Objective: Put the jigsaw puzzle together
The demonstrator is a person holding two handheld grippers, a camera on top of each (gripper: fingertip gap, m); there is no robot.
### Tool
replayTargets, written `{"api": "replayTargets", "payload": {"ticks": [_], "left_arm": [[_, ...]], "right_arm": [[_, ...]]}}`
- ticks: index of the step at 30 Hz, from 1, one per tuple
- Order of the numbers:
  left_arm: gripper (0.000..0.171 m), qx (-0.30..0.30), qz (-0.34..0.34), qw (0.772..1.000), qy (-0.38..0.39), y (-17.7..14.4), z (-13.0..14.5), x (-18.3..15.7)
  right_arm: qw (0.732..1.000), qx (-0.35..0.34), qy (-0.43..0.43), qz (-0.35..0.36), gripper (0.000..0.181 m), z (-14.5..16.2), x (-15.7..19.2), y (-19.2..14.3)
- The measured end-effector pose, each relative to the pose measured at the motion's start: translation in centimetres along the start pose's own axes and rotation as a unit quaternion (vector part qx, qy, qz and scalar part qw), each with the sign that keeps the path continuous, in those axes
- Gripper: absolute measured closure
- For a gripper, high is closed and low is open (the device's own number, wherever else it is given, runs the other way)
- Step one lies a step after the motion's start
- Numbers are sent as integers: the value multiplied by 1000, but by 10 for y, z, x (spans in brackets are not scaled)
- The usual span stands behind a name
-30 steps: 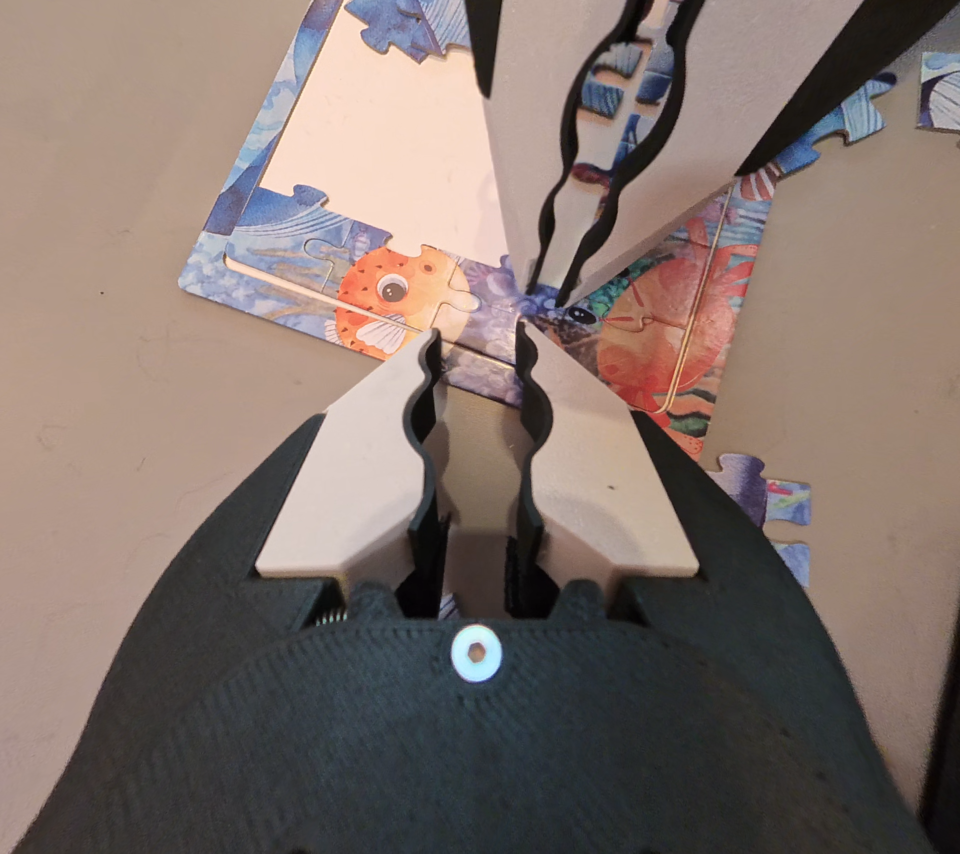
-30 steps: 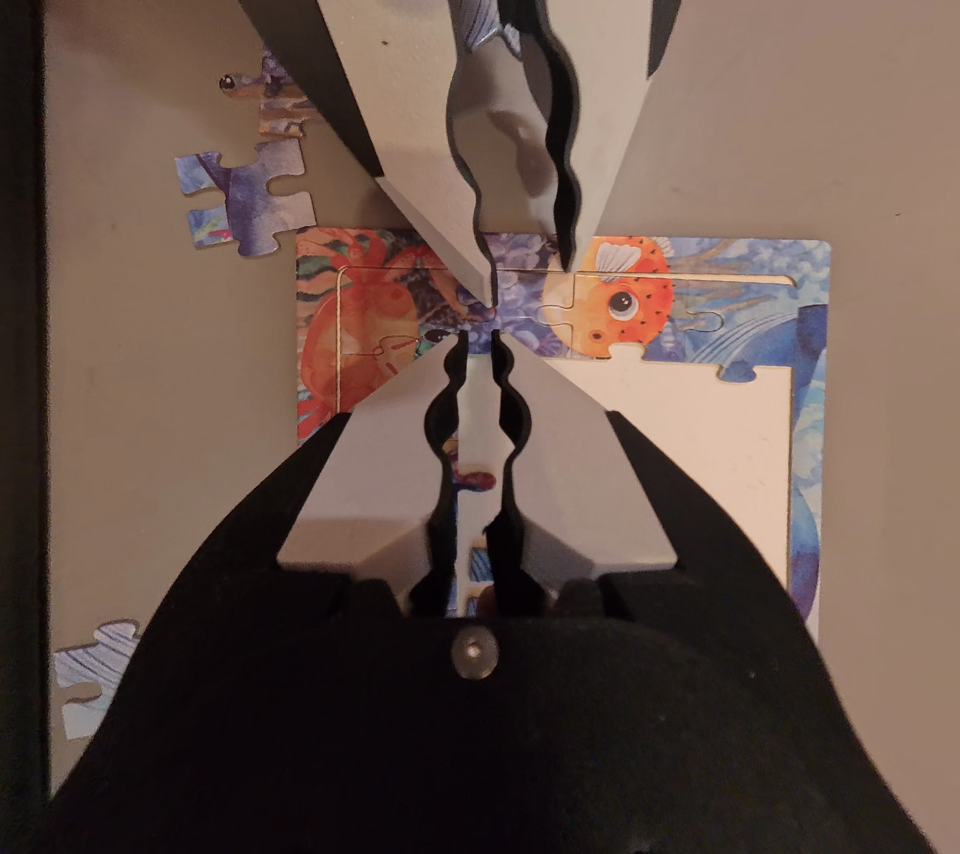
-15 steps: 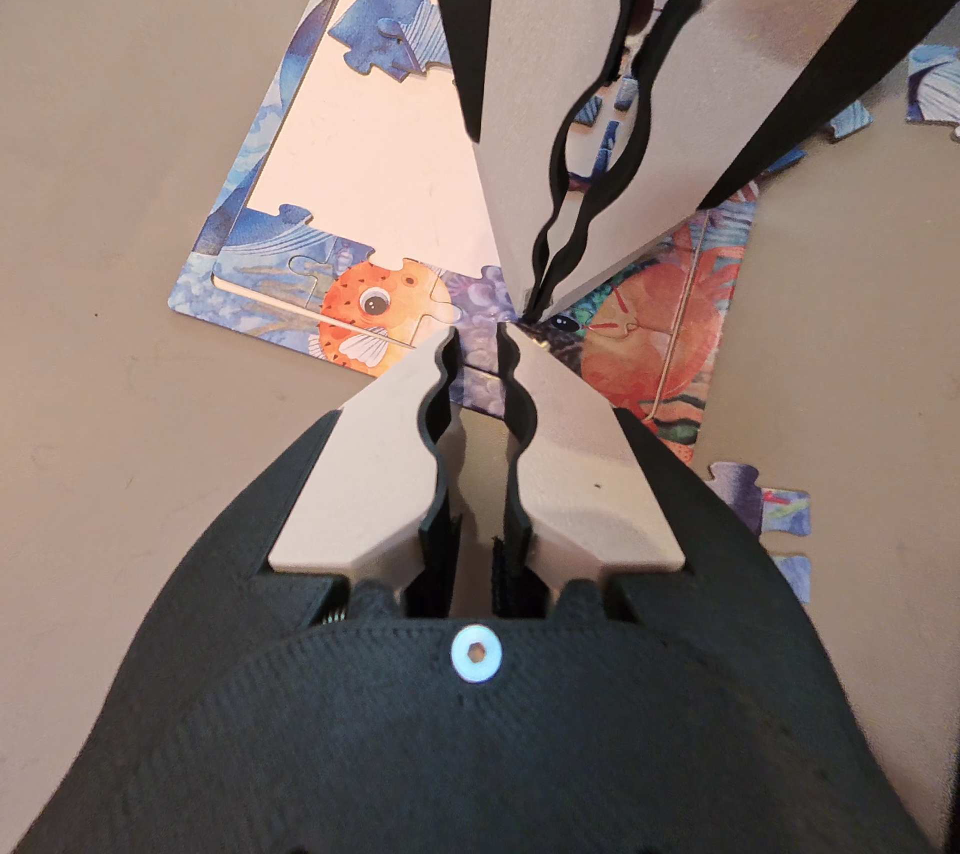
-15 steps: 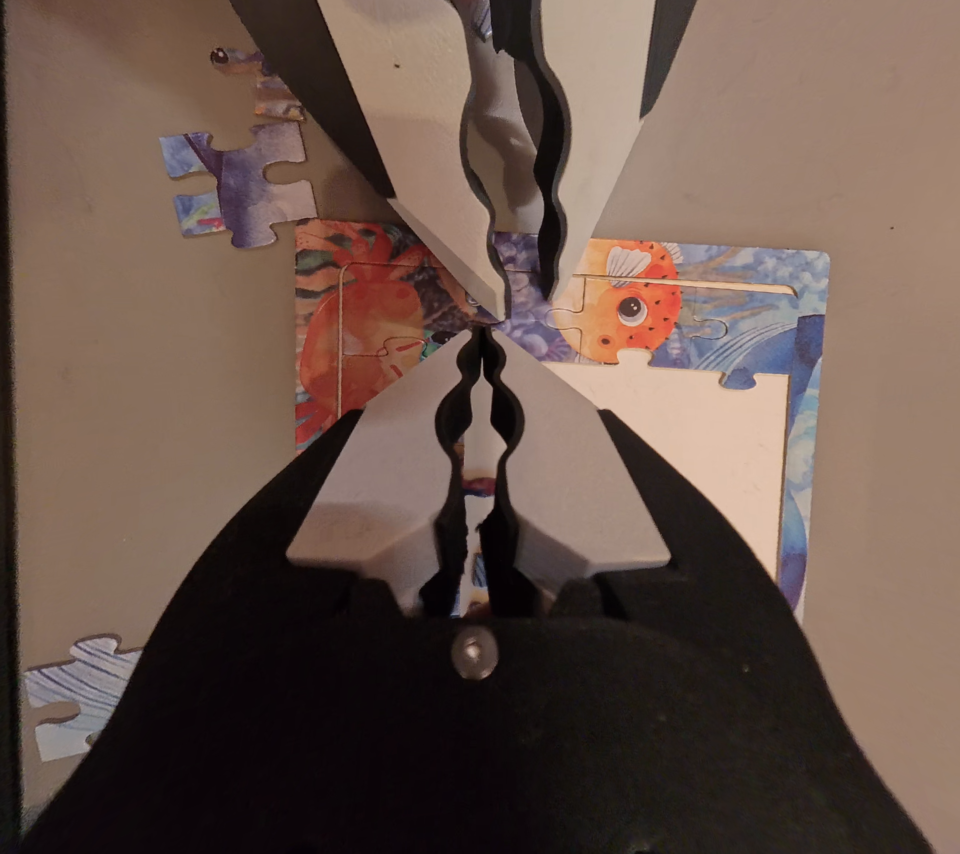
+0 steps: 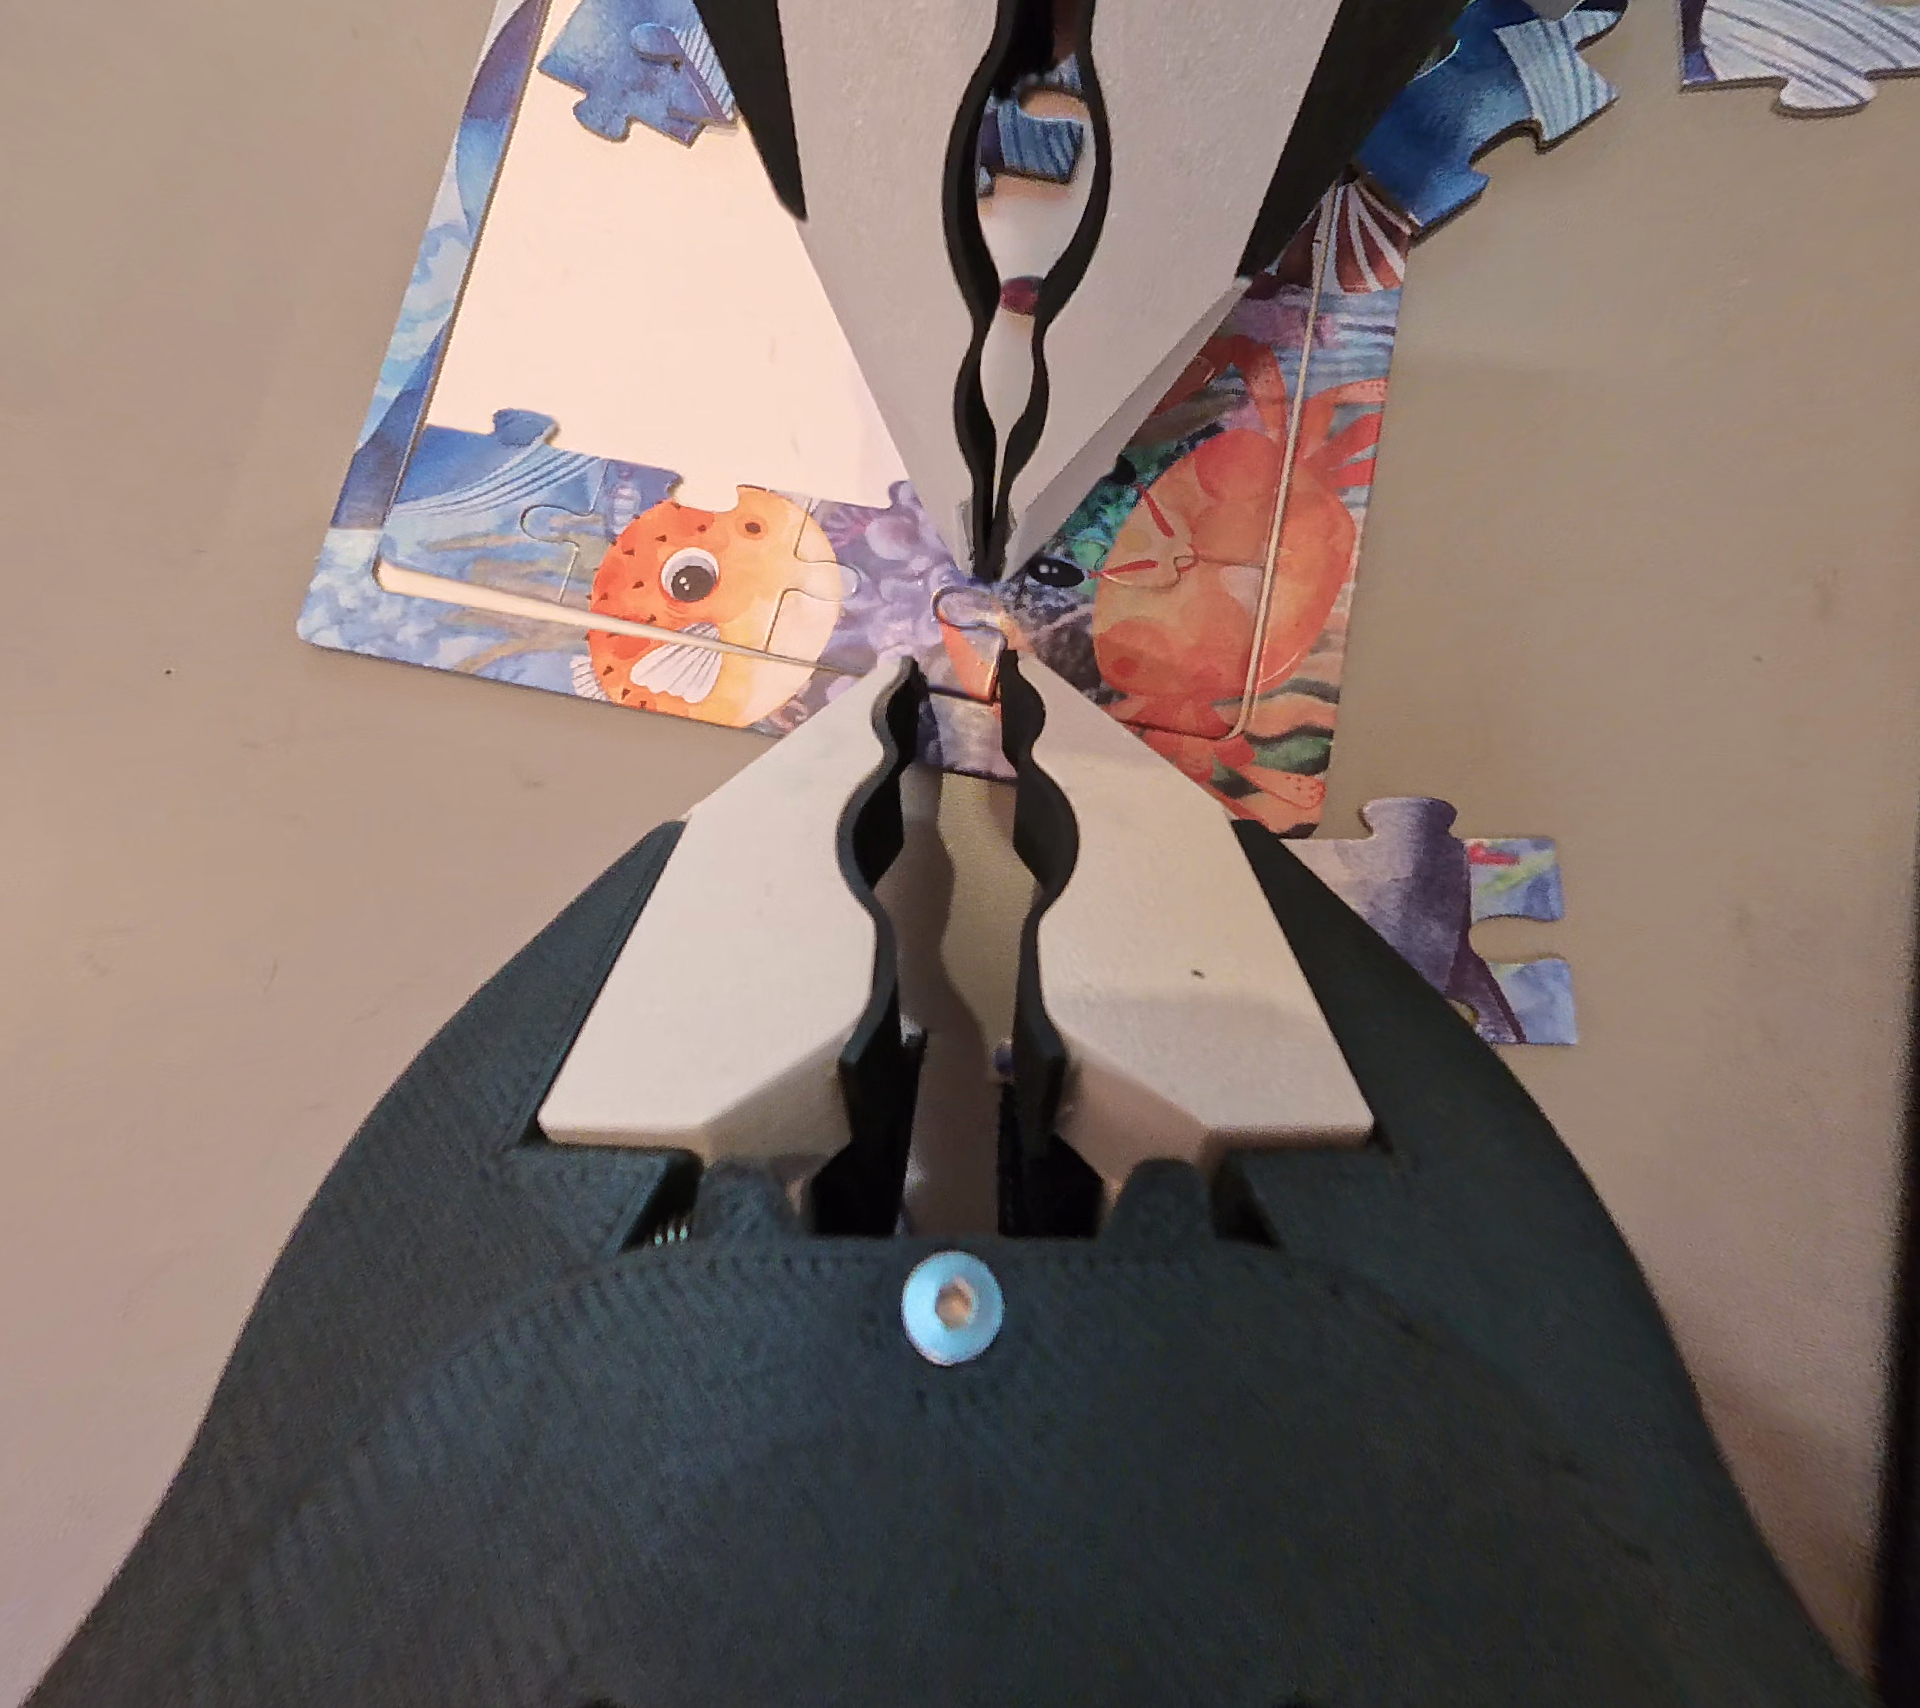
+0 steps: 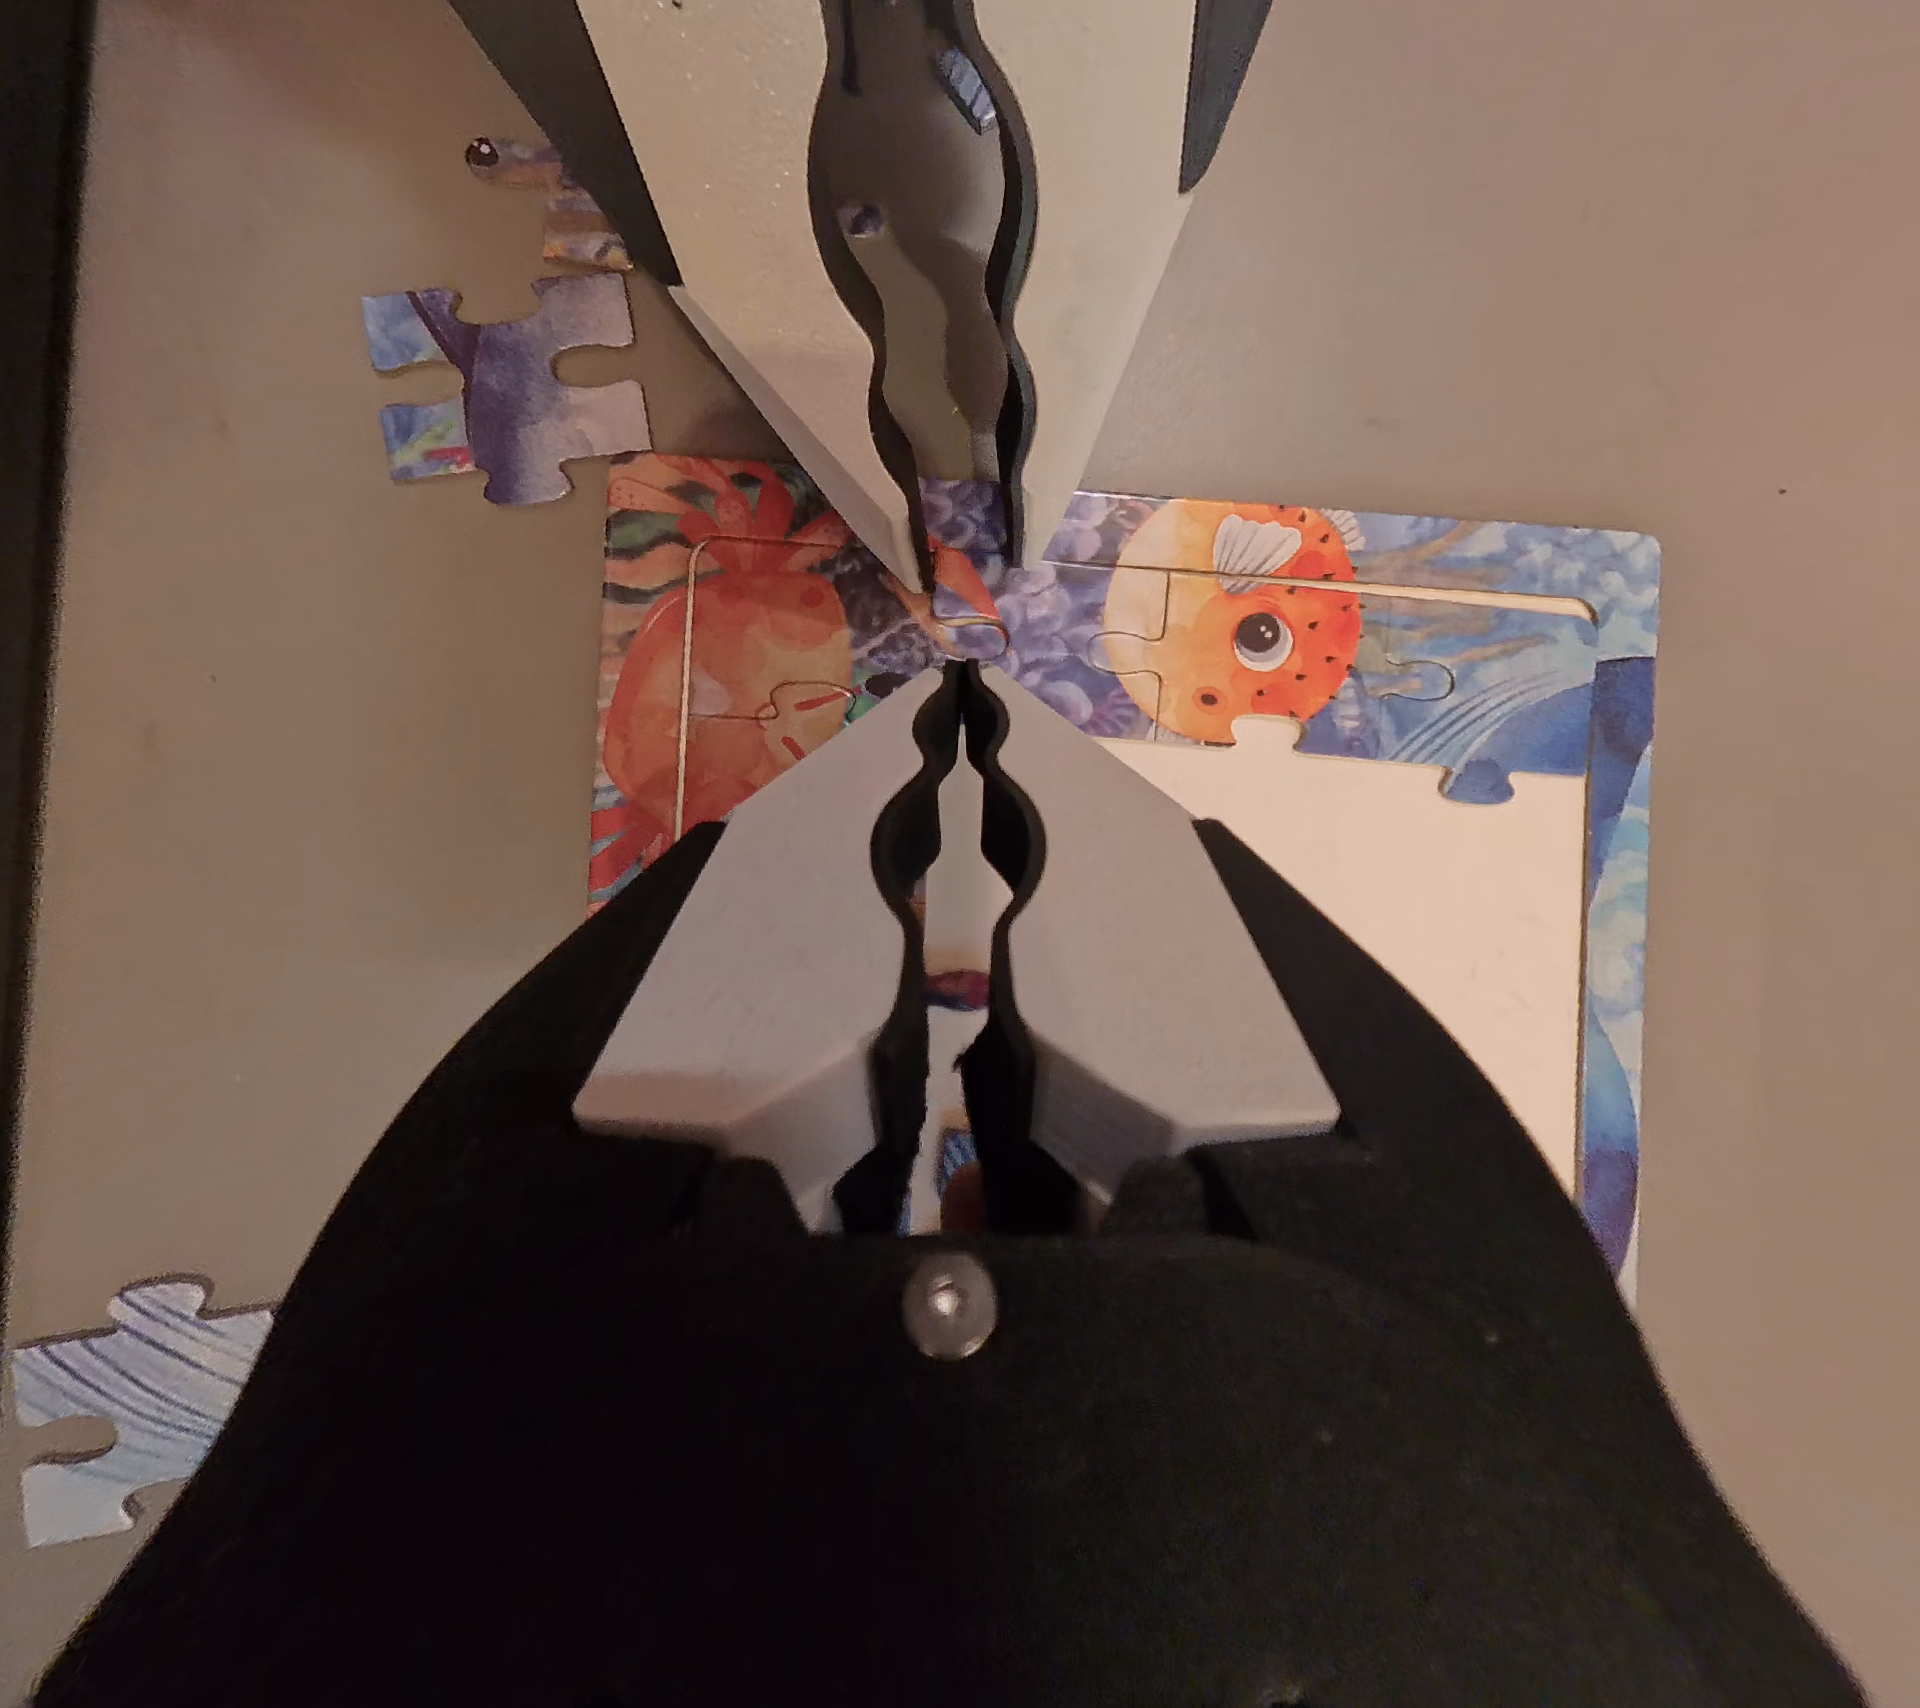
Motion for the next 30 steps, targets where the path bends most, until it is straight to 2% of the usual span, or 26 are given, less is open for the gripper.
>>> {"api": "replayTargets", "payload": {"ticks": [4,20,23,25,26,30], "left_arm": [[159,-5,-11,1000,18,1,-1,0],[163,-21,-13,1000,13,5,-5,-3],[164,-17,-19,999,22,5,-5,-4],[164,-13,-22,999,27,5,-5,-4],[165,-12,-23,999,29,5,-5,-4],[165,-8,-24,999,34,4,-5,-5]], "right_arm": [[1000,2,2,2,181,0,-1,0],[1000,8,15,16,181,4,-8,-5],[998,-29,57,-3,181,3,-13,-11],[994,-35,104,8,157,9,-26,-16],[992,-41,120,-2,152,11,-28,-16],[988,-44,146,32,138,18,-46,-18]]}}
Point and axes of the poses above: each gripper's, where its closed fingertips meet, y out along the fingers, z out of its underside, x = y × z across the jaws, the point moved 2 cm from there along -y, back along the fingers, and after that the axes turned 9 degrees about -z, right-handed, at the moved point
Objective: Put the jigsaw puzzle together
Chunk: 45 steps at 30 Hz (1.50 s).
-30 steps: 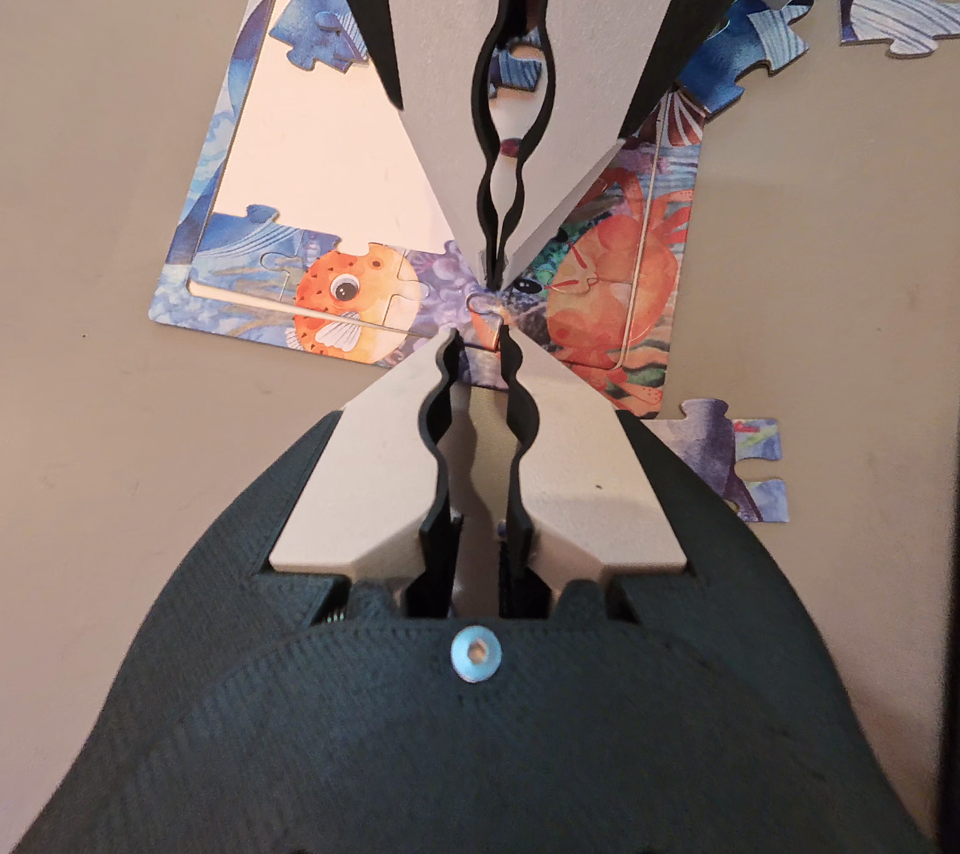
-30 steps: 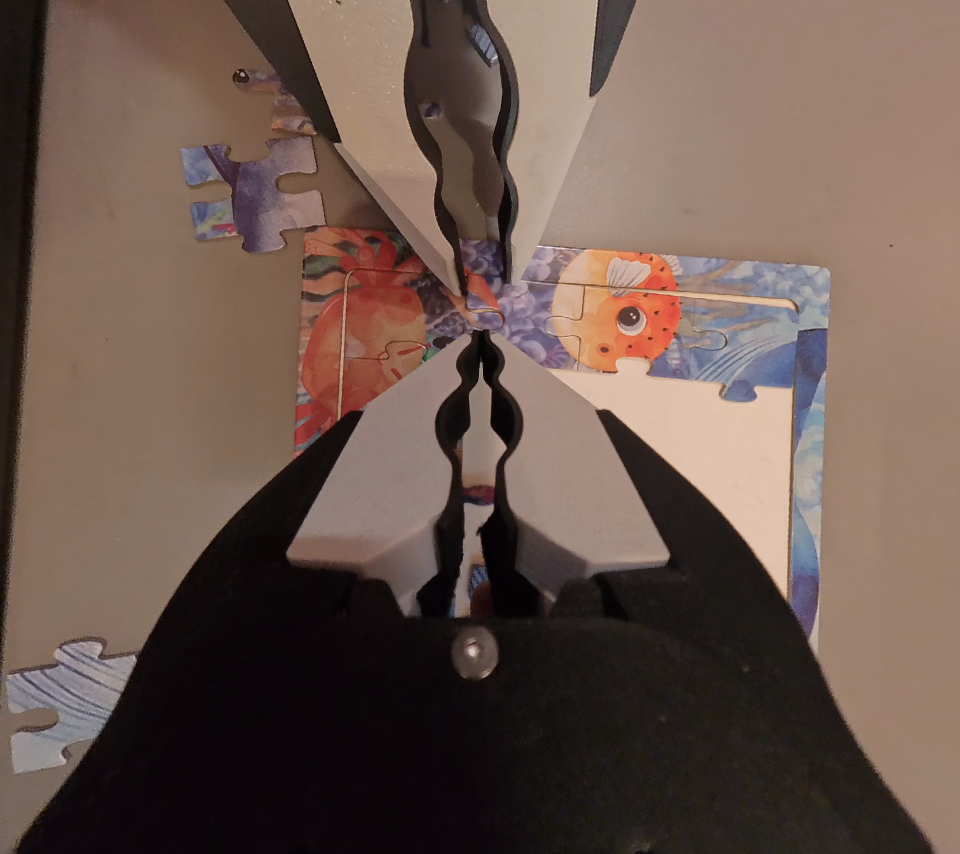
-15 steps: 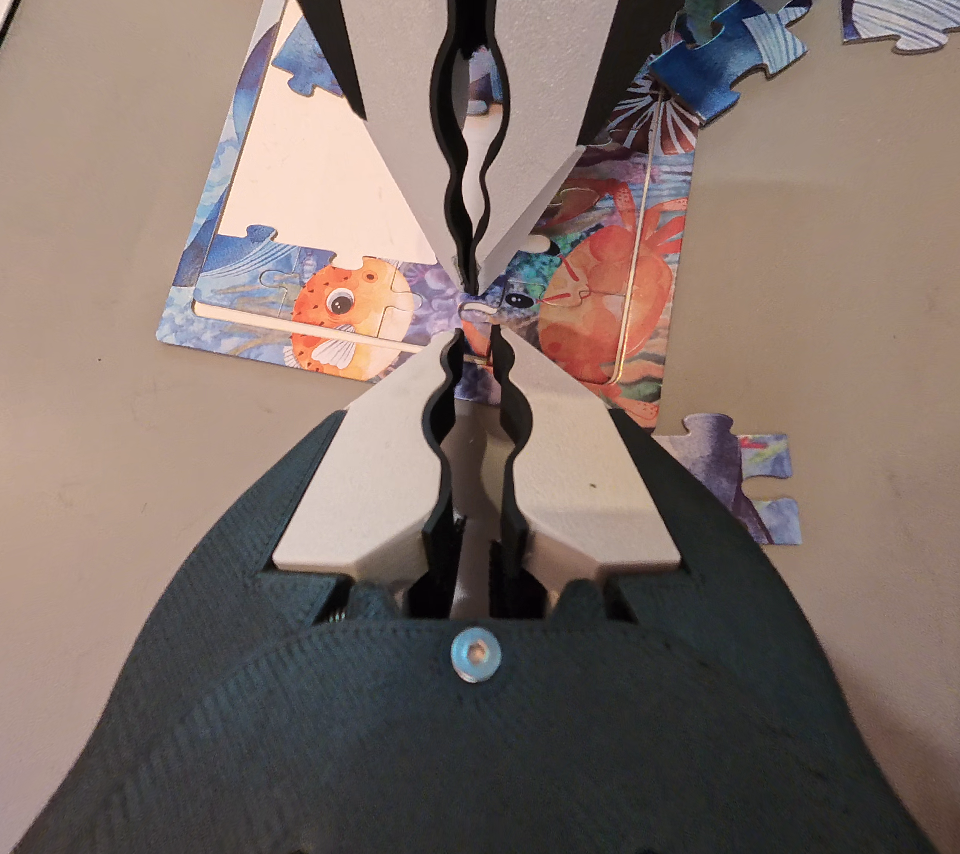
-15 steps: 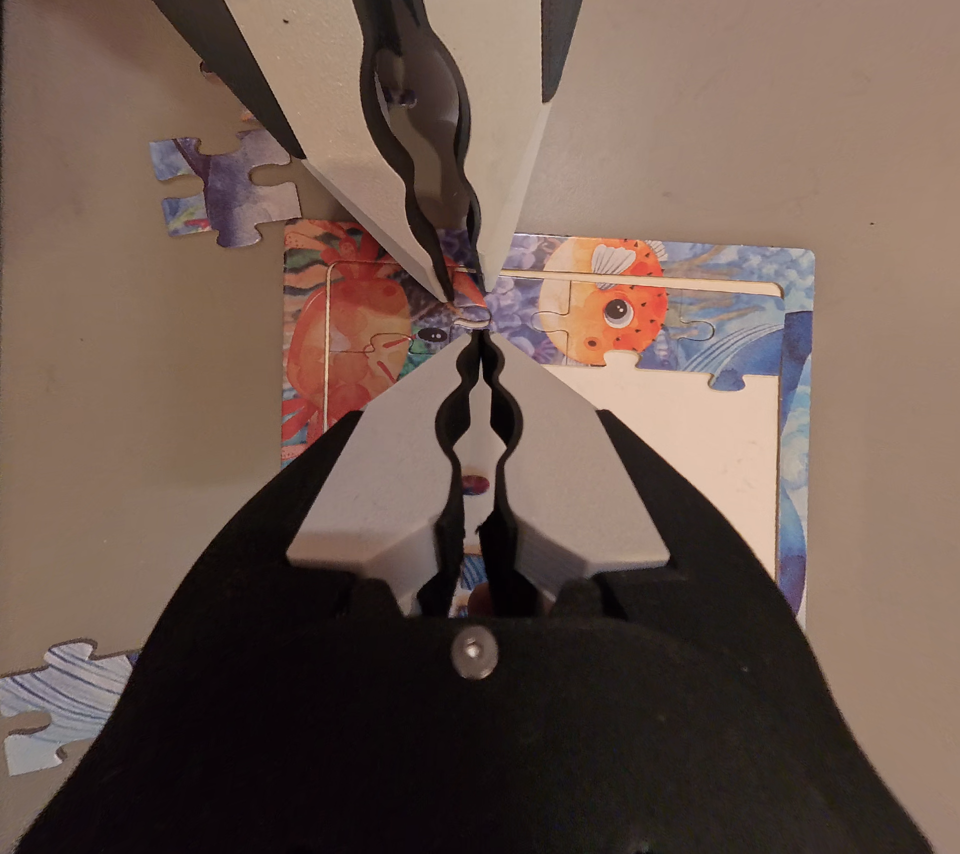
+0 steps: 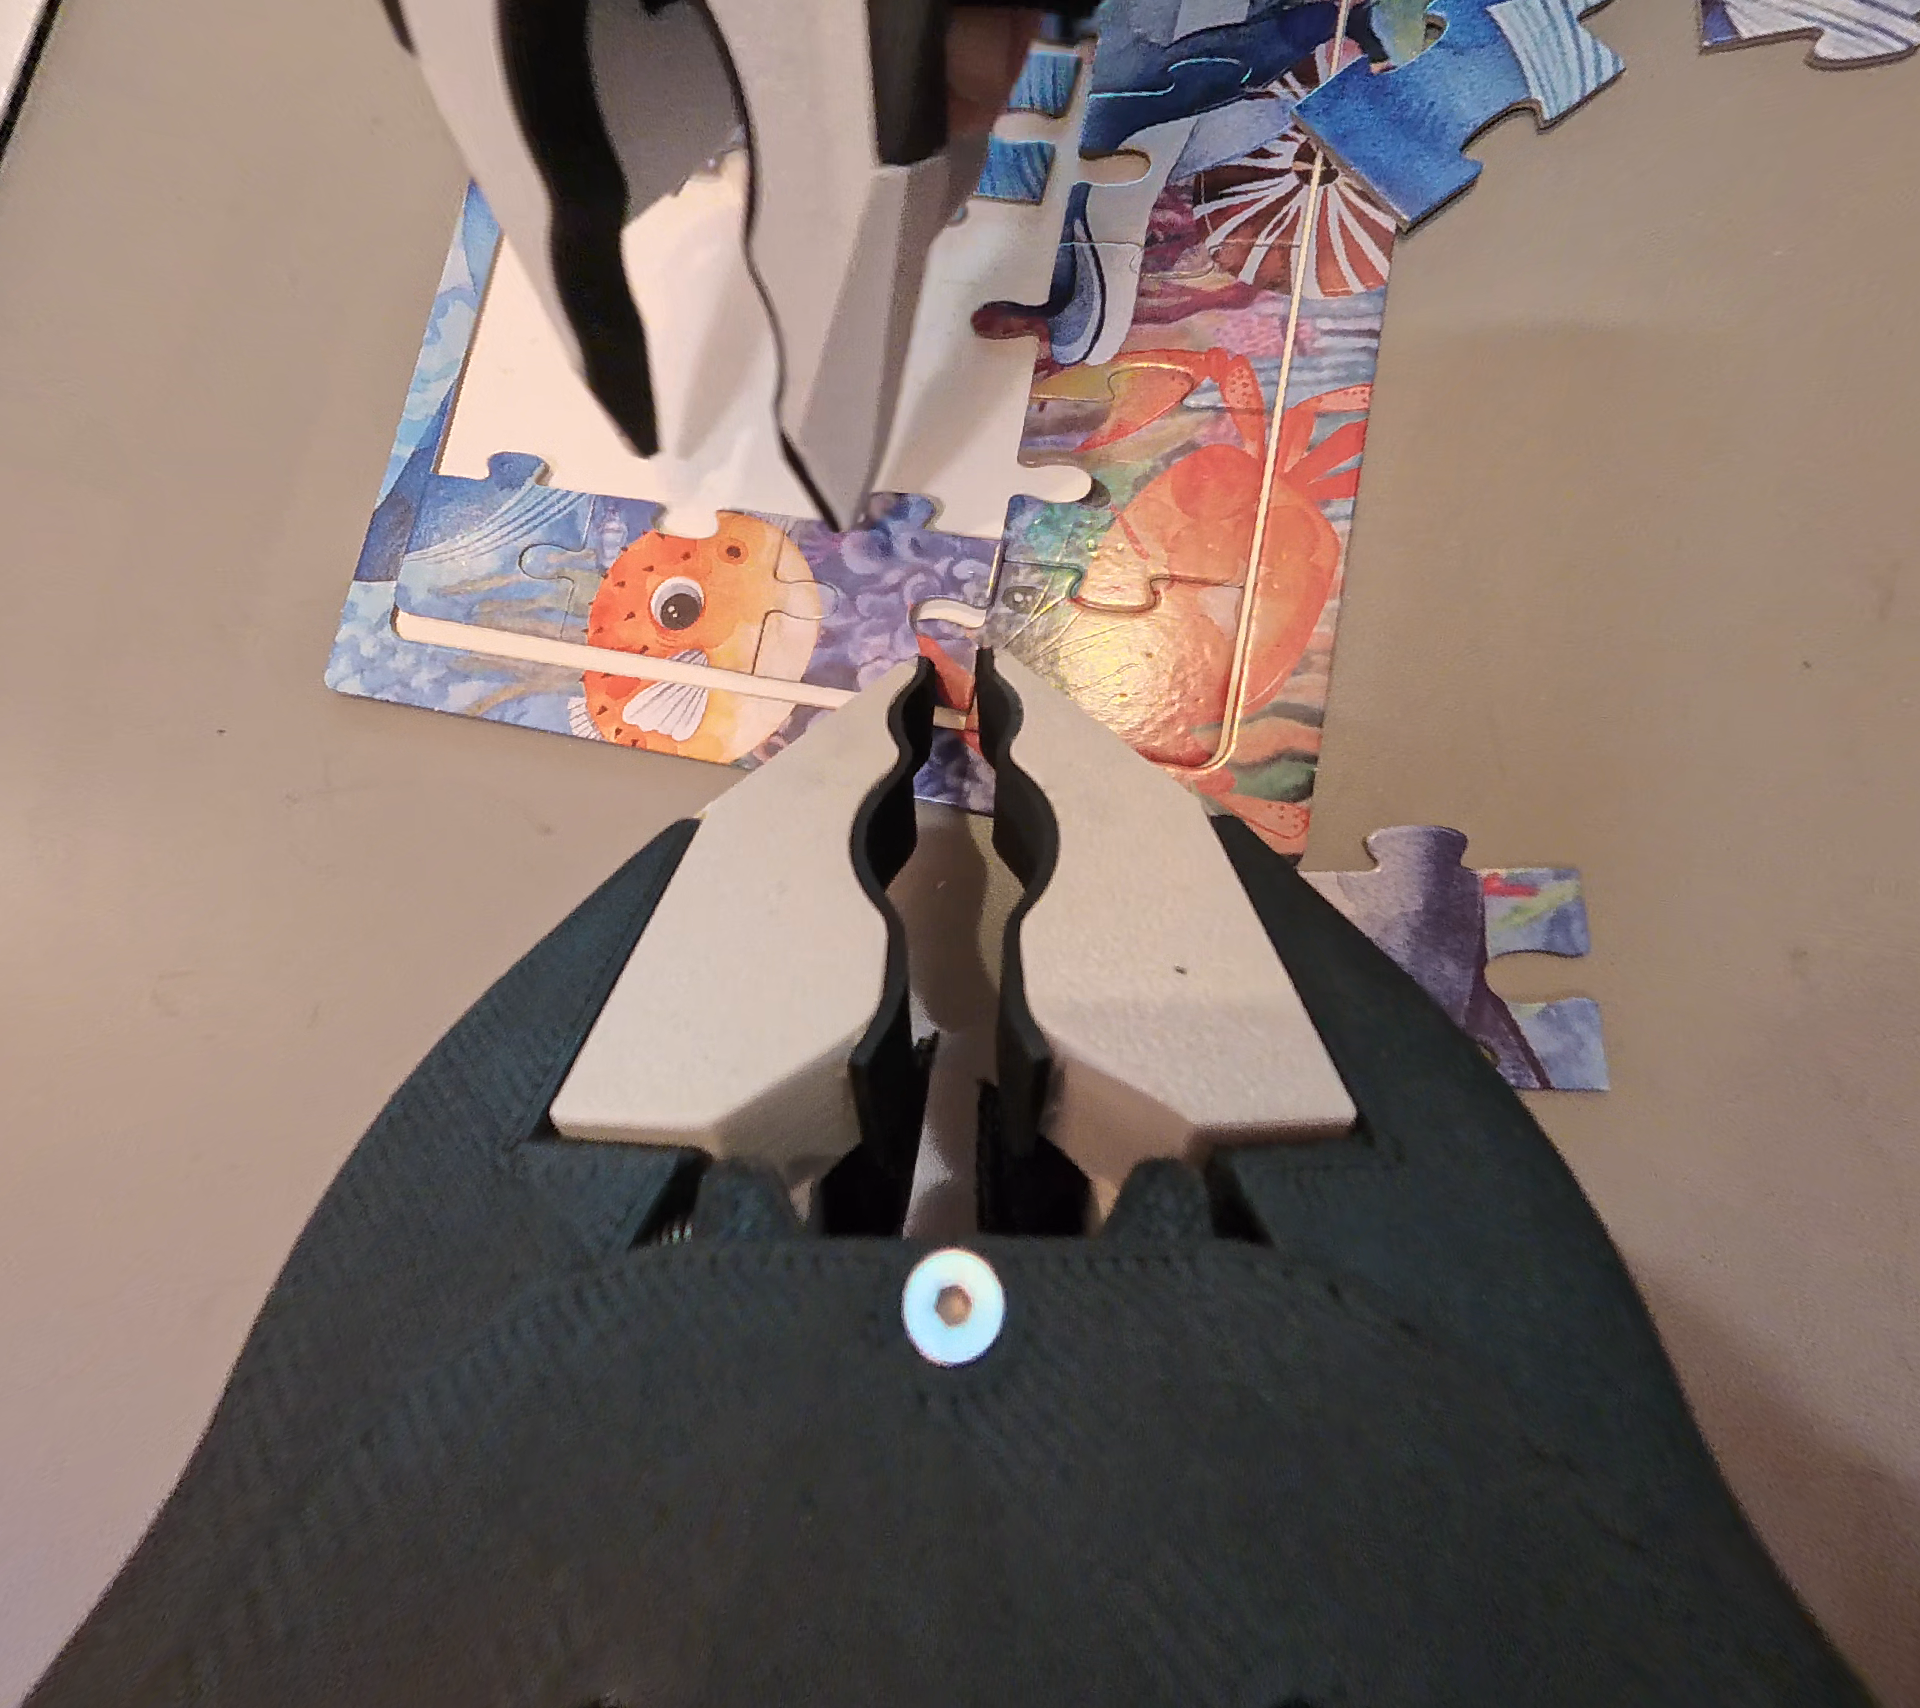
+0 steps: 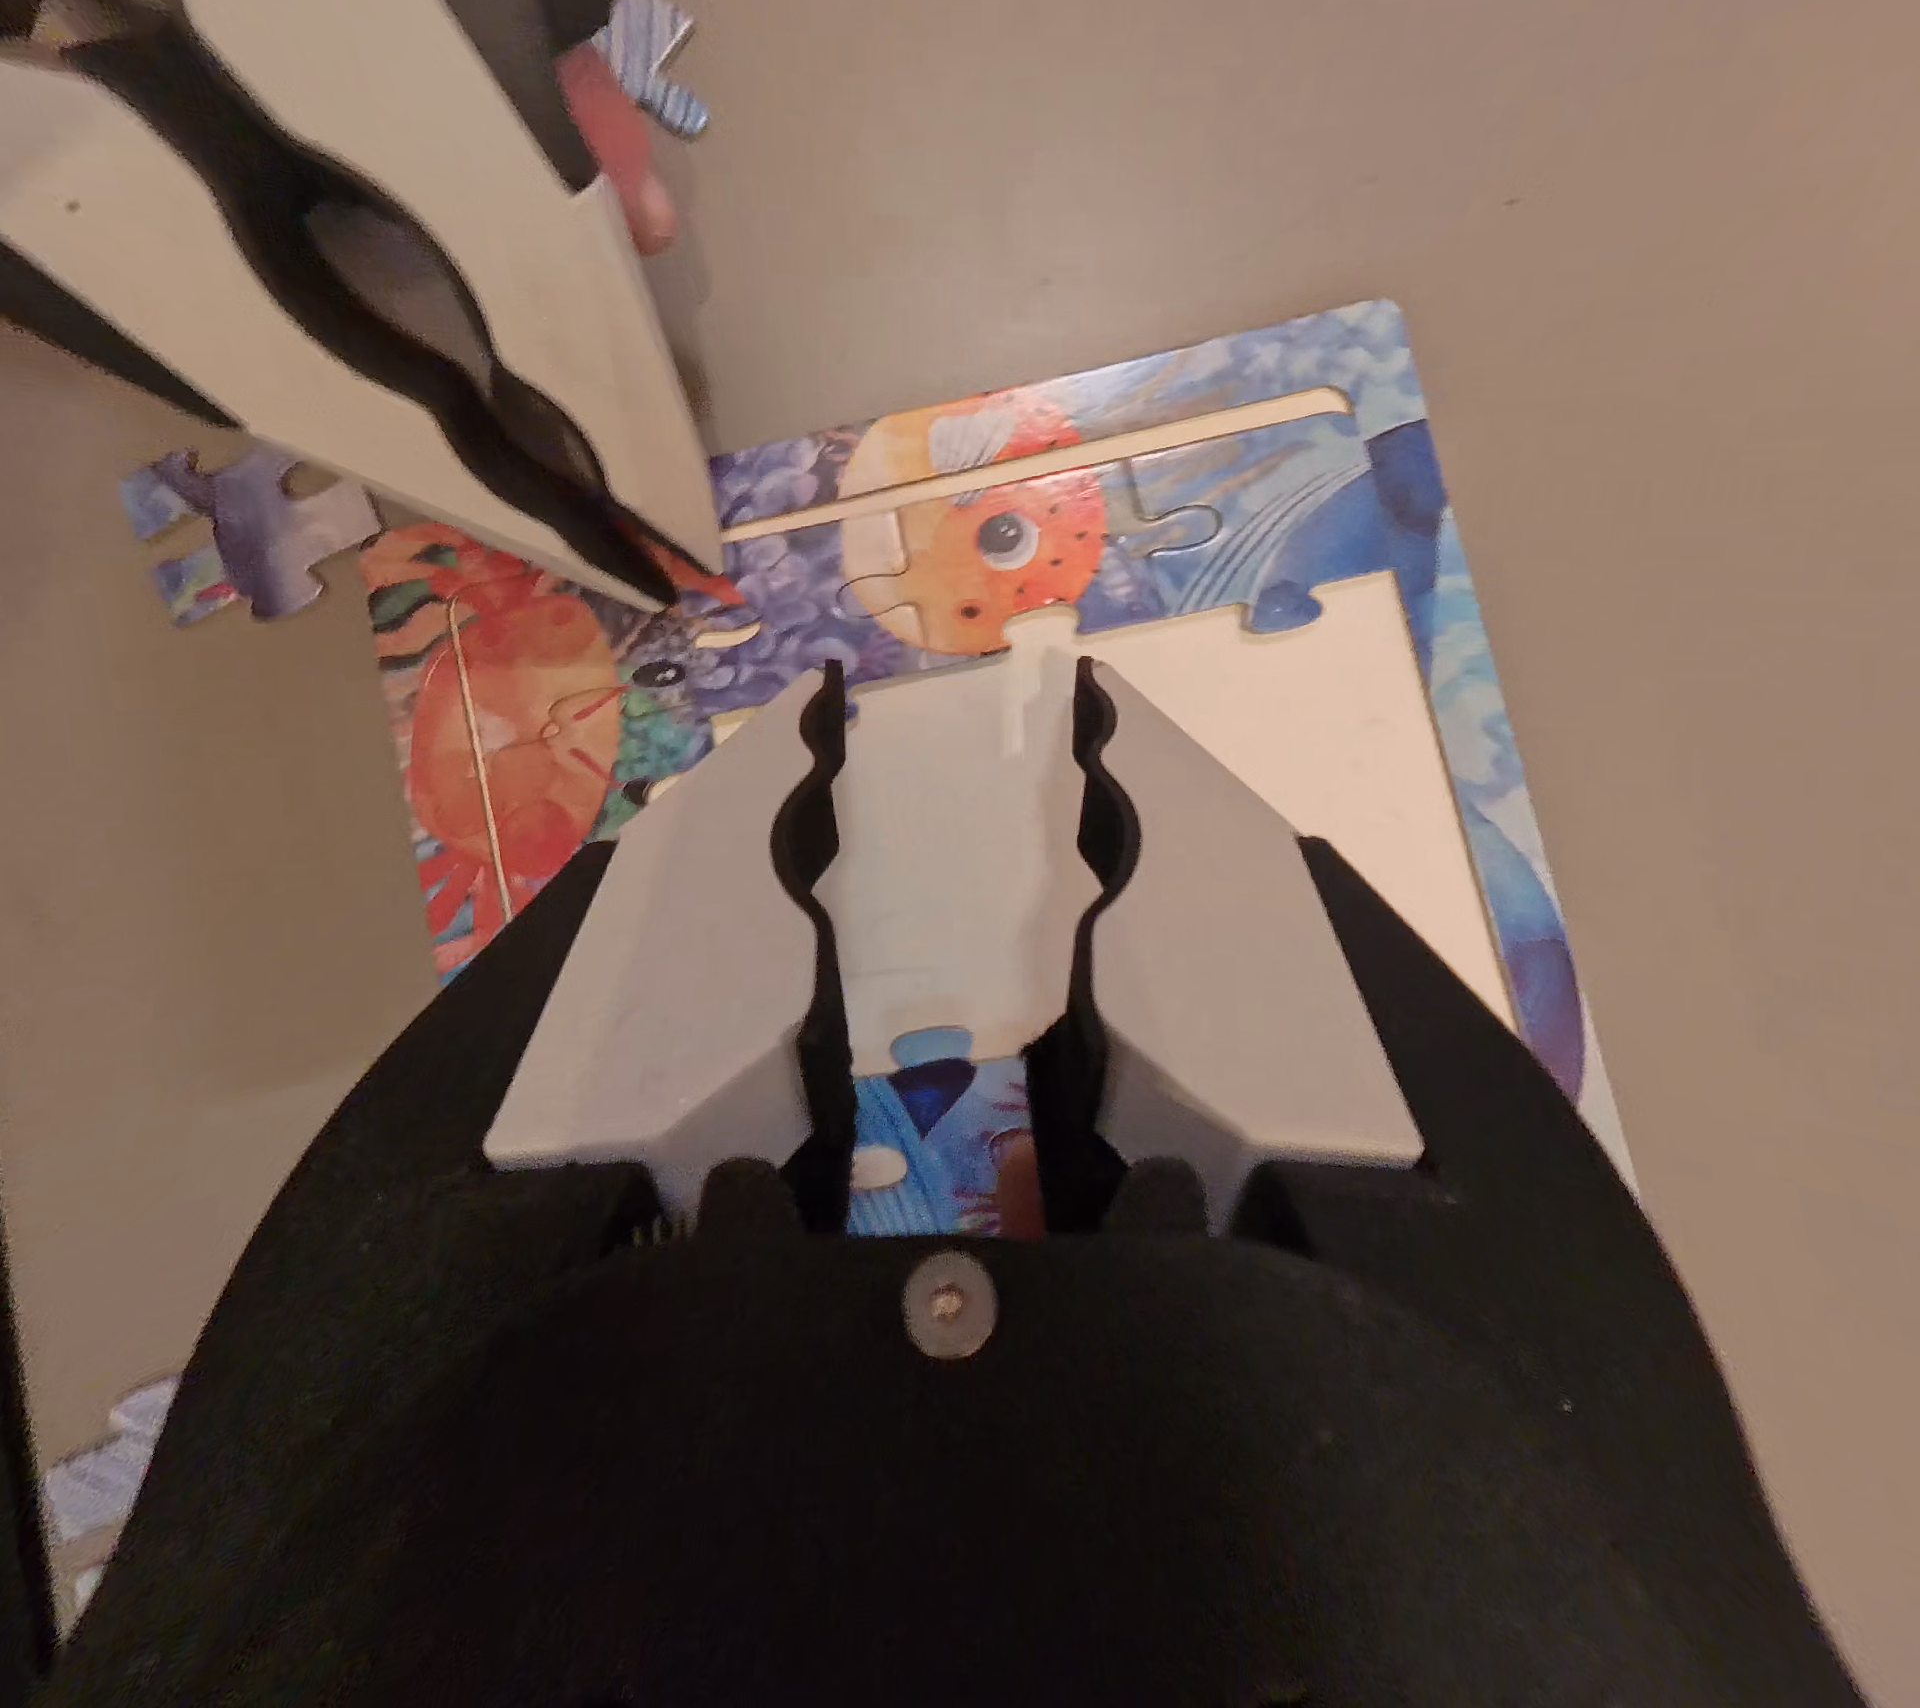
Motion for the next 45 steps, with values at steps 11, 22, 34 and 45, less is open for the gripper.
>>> {"api": "replayTargets", "payload": {"ticks": [11,22,34,45], "left_arm": [[164,8,-6,1000,11,-2,2,1],[164,11,-1,1000,9,-2,2,0],[162,15,-13,1000,20,-2,2,2],[163,18,-14,1000,21,-2,3,2]], "right_arm": [[999,-30,30,-1,124,-10,-21,10],[998,-41,41,-1,119,-14,-30,10],[997,-43,21,-56,102,-10,-6,5],[1000,-18,-5,-21,104,-1,-1,9]]}}
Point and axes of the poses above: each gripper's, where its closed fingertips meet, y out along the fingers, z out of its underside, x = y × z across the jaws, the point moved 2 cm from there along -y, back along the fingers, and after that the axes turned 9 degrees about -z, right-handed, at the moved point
